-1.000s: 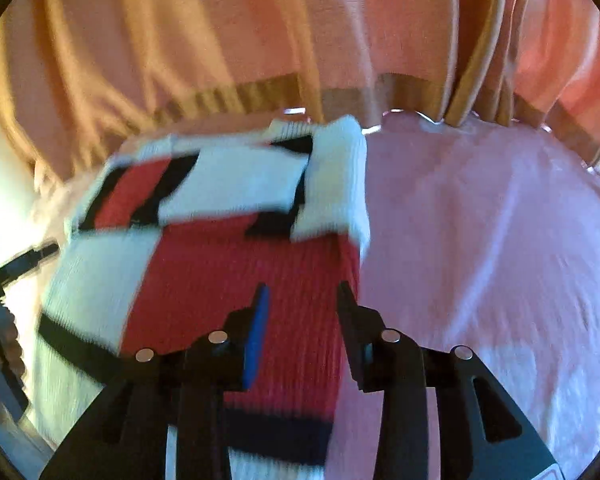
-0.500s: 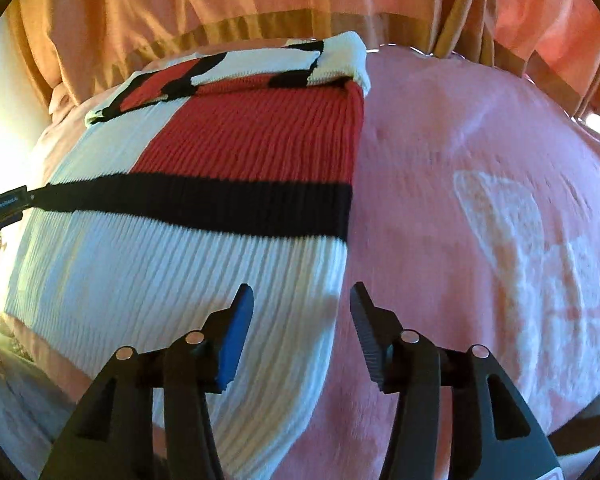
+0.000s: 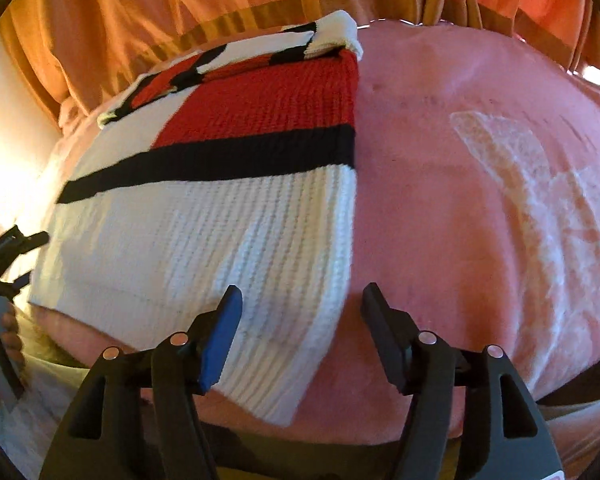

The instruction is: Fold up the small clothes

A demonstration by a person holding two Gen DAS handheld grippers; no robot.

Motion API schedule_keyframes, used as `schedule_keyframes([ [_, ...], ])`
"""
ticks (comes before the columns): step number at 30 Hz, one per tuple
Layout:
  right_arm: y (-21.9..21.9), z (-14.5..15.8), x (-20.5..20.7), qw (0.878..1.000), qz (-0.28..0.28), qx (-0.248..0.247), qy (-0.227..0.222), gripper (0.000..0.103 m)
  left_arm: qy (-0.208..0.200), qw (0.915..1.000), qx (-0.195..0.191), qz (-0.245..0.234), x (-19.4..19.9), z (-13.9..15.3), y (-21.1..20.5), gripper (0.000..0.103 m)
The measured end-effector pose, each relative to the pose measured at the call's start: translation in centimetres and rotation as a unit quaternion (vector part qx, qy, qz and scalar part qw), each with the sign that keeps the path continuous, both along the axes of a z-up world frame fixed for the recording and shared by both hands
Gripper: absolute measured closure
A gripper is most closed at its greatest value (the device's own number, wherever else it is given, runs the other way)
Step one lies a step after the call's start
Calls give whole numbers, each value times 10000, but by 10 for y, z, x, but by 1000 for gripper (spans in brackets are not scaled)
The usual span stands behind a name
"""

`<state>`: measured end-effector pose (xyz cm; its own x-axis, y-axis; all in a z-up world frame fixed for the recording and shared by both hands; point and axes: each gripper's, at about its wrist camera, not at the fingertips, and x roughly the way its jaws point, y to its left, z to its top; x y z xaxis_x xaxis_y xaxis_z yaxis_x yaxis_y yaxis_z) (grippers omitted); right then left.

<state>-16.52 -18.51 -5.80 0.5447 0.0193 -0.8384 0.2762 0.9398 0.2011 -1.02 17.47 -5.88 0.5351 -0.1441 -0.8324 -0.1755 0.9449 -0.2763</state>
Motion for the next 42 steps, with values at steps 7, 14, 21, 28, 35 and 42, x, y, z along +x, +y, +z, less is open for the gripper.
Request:
schedule_keyframes([
  [7,17,0,7,9994,337,-13,-38,92,15,9992,-89,-401,2,1,-5,80],
  [14,-18,61,-3,9986,227,55,-464,93,-168,9955,-444,-823,-16,37,-17,98],
  [21,-38,99,-64,9995,97,-215,-215,93,-53,9856,-575,-1589,-76,68,-37,98],
  [28,-23,94,-127,9993,149,-19,345,93,360,9789,-429,-1967,-143,78,-29,98],
  [35,-35,179,-102,9951,213,-53,-962,93,-753,9728,-585,-2111,-119,159,-29,98],
  [42,-92,181,74,9907,-28,198,-1346,93,-1539,9730,30,-1719,37,177,-77,98],
])
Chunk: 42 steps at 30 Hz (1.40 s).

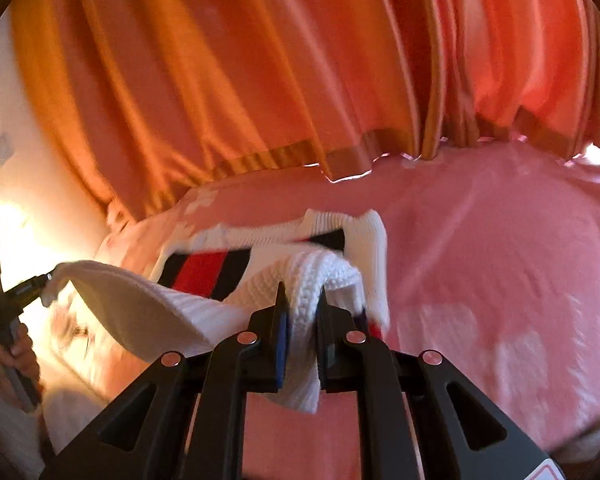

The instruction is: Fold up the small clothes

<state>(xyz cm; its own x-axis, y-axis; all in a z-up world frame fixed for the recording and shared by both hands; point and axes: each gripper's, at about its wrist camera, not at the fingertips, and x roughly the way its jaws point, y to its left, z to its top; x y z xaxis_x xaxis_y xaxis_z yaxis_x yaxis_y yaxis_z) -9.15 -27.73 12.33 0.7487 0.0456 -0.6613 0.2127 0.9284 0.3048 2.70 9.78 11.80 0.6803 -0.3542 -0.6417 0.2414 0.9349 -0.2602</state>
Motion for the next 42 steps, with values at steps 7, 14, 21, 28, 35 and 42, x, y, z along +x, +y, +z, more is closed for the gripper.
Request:
schedule_keyframes([
  [7,-37,-81,139,9914,-332,598,1119,93,714,9936,669,556,130,-83,-36,97],
  [14,-42,-118,169,9874,-265,844,1308,84,1095,9873,980,600,170,-131,-46,94],
  [21,-56,-73,159,9957,-502,723,287,59,1003,9921,289,692,173,-118,-36,72],
  [28,-26,-67,155,9936,113,-544,988,57,41,9902,953,1024,157,-88,-37,39],
  [35,26,-86,119,9524,1576,-1910,1780,64,639,9822,1514,-909,107,-95,-64,39],
  [42,13,-100,183,9701,1392,-1292,1509,102,1020,9759,1795,-712,141,-132,-98,39],
])
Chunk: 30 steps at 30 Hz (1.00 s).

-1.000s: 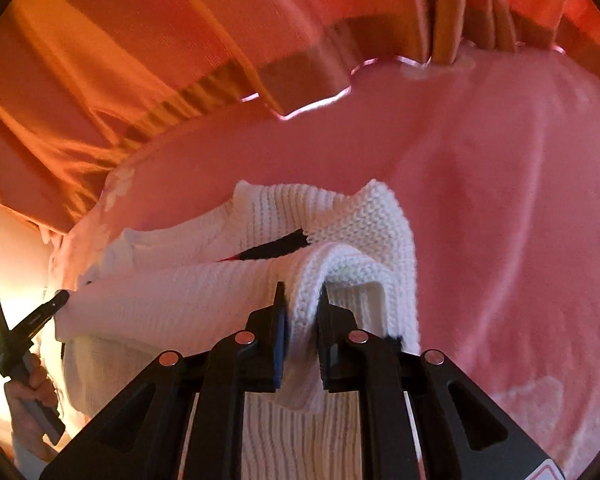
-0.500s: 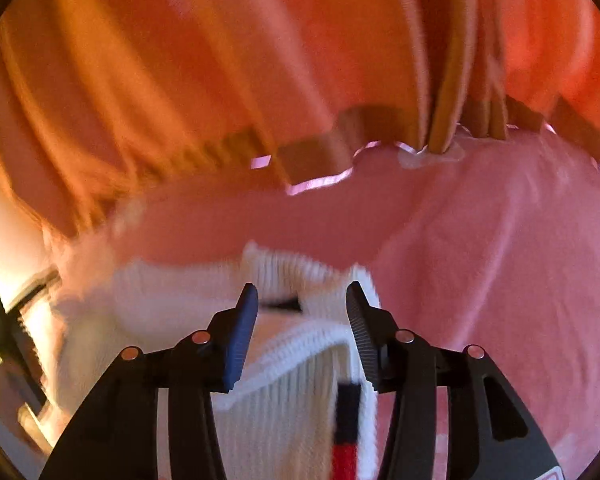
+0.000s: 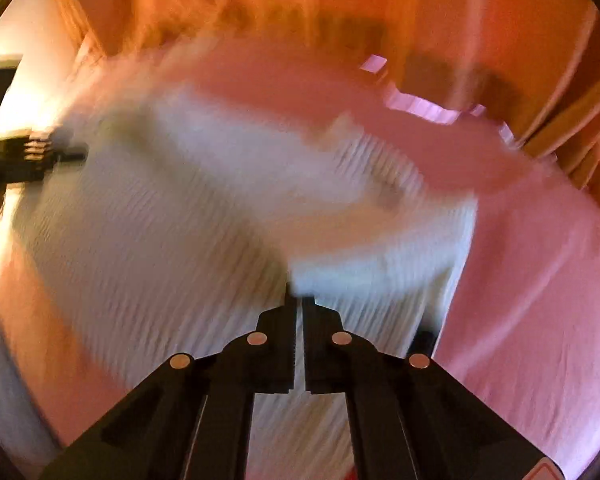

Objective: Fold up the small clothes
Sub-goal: 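Lower the folded hem onto the sweater and open both tools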

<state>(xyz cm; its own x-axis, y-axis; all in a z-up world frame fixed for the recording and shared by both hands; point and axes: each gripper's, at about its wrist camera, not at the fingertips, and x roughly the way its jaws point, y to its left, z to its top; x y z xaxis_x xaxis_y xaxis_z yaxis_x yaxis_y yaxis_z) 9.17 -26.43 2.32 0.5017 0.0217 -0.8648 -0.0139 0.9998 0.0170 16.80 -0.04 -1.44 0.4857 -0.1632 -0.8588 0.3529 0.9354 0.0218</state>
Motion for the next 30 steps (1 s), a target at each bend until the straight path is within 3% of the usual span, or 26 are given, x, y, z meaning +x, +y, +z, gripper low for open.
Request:
schedule_keyframes([
  [2,-31,14,10,9934,-1003,38,-550,98,-323,9962,-404,700,25,9,10,35],
  [3,-48,23,9,9853,-1516,115,-775,95,-457,9895,-710,1171,35,12,24,30],
  [6,-68,39,4,9759,-1813,713,-981,89,-436,9721,-1105,2023,43,13,58,31],
  [8,-65,40,1,9799,-1664,689,-861,77,-392,9708,-1296,1981,43,17,69,30],
  [10,-59,31,-4,9855,-1557,435,-505,66,-493,9775,-1035,1770,36,22,71,29],
  [13,-52,18,-14,9869,-1536,485,-62,64,-289,9863,-876,1368,17,19,73,23],
  [16,-50,8,-36,9853,-1561,664,198,55,90,9911,-747,1102,-4,7,75,21],
  [20,-42,-1,-57,9829,-1575,853,437,53,578,9899,-733,1071,-13,-12,80,21],
  [22,-35,-3,-61,9822,-1524,988,491,53,836,9880,-797,1027,-18,-19,81,31],
  [24,-26,-5,-63,9852,-1390,830,571,59,838,9891,-708,978,-23,-19,80,57],
  [25,-21,-5,-63,9879,-1257,703,575,94,780,9911,-630,879,-26,-17,79,69],
  [26,-19,-4,-63,9886,-1197,706,581,94,786,9916,-670,777,-28,-14,79,83],
  [30,-25,34,-79,9894,-1150,889,45,95,847,9852,-1209,868,-38,8,95,87],
])
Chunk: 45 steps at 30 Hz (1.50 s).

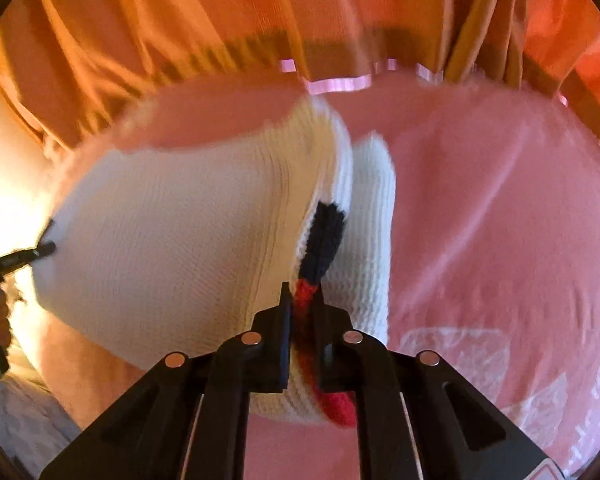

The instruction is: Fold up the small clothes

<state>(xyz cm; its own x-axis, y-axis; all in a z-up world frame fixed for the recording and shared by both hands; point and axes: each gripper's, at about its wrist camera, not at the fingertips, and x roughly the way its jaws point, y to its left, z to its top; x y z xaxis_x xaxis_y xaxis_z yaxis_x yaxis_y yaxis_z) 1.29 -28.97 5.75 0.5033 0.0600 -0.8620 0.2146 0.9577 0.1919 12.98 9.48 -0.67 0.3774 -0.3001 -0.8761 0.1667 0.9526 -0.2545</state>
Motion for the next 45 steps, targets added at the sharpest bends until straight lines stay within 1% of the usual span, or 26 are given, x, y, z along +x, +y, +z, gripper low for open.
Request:
schedule_keyframes([
  [2,-9,3,-8,9999,-72,-67,47,95,93,10000,-11,17,-5,1,8,87],
  [5,-19,-39,-8,9953,-193,-254,912,94,438,9986,305,47,-6,-22,10,87],
  [6,-17,-53,-7,9931,-111,-285,1130,94,413,9977,529,-65,-8,-29,3,87],
  [7,-12,-54,-6,9929,-24,-388,1124,93,251,9966,760,-179,-11,-28,-3,87],
  [9,-9,-45,-7,9937,-61,-454,1021,88,45,9947,991,-265,-15,-19,-11,83],
  [12,-8,-20,-9,9977,-196,-377,528,81,-331,9977,594,-47,-20,11,-12,80],
  [13,-9,-13,-7,9985,-251,-350,340,73,-480,9975,509,-9,-20,19,-12,76],
  [14,-10,-8,-4,9989,-322,-281,187,64,-713,9966,398,42,-19,31,-14,64],
  [15,-12,-7,-1,9991,-360,-206,99,61,-847,9958,334,105,-17,38,-14,54],
  [16,-14,-7,5,9992,-384,-121,44,59,-974,9948,242,158,-13,43,-16,52],
  [18,-18,-13,25,9991,-432,10,-9,59,-985,9949,127,171,3,44,-24,46],
  [22,-23,-23,60,9980,-610,-83,-132,59,-721,9970,-18,292,45,26,-42,45],
  [24,-28,-37,75,9974,-724,-61,7,59,-653,9970,177,379,59,10,-51,49],
  [25,-31,-39,82,9972,-736,-82,79,59,-592,9969,328,391,66,2,-54,54],
  [26,-32,-45,89,9969,-745,-170,170,63,-510,9971,406,397,68,-4,-56,71],
  [27,-32,-48,94,9971,-716,-193,194,71,-377,9971,498,424,73,-12,-56,82],
  [28,-33,-51,99,9974,-660,-148,235,95,-312,9966,589,480,75,-16,-56,88],
  [29,-36,-49,101,9972,-716,-50,221,96,-311,9958,674,531,76,-18,-54,96],
  [31,-38,-35,101,9969,-784,60,-16,96,-402,9948,752,566,78,-14,-52,97],
  [34,-52,-19,97,9949,-982,-71,-233,96,-511,9919,965,646,81,-15,-49,99],
  [35,-57,-25,98,9945,-1037,-101,-109,96,-474,9911,1061,655,83,-21,-49,99],
  [37,-66,-58,102,9936,-1056,54,388,96,-482,9899,1161,650,84,-25,-51,99],
  [38,-66,-59,98,9937,-1088,58,268,95,-521,9890,1235,623,83,-23,-53,99],
  [40,-62,-43,97,9941,-1063,31,196,94,-575,9887,1234,631,81,-19,-56,99],
  [43,-48,-9,88,9951,-948,-31,-293,91,-641,9910,954,684,75,-8,-55,99],
  [45,-33,6,83,9962,-744,-33,-451,90,-745,9904,947,684,71,-1,-57,98],
])
